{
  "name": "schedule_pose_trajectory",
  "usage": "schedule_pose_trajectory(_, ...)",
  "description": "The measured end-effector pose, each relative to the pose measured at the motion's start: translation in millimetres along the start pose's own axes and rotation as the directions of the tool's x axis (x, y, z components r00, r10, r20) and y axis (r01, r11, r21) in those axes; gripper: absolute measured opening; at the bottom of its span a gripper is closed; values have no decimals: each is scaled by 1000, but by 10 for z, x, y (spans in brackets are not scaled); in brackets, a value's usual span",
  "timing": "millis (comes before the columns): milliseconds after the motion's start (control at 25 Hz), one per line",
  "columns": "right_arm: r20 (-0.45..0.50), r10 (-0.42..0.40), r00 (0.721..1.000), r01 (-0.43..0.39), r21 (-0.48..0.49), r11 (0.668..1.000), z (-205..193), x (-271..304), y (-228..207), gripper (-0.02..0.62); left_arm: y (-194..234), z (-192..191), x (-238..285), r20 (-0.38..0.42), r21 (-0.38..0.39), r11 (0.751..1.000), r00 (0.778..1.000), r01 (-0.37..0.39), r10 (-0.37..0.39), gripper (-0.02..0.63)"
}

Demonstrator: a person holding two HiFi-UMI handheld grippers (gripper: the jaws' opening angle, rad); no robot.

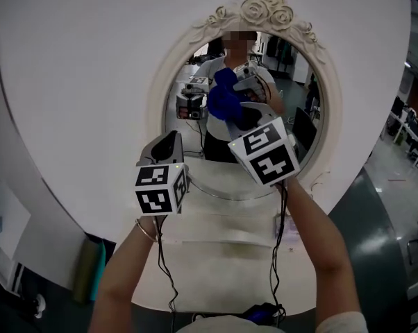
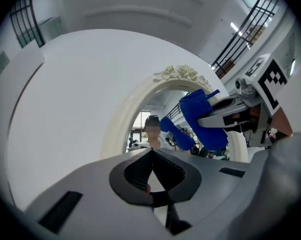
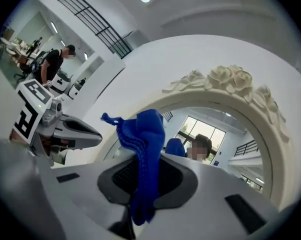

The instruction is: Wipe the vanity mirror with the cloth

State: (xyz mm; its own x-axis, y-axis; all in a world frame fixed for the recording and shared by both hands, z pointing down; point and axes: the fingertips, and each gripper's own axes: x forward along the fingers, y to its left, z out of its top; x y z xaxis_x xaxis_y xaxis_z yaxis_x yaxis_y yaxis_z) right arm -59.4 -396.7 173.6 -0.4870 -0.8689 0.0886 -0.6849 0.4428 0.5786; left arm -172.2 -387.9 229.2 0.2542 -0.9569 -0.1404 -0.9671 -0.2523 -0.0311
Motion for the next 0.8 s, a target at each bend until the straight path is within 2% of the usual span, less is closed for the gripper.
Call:
schedule_pose_trajectory(160,-36,-54,998,49,-133,990,353,188,-147,63,201,309,113,15,69,997,999,-34,33,5)
schedule_pose_trajectory(360,-79,-158,984,130,-284,950,696,367,-309,63,361,598,203,37,89,995,998,-54,51,6)
schedule_pose_trajectory(600,-136,-206,969,147,-352,924,815,541,-371,63,437,702,241,38,52,997,998,-53,51,5)
schedule_pose_trajectory(800,-146,-229,962,155,-397,905,786,607,-302,63,493,657,238,34,38,998,998,-59,57,5)
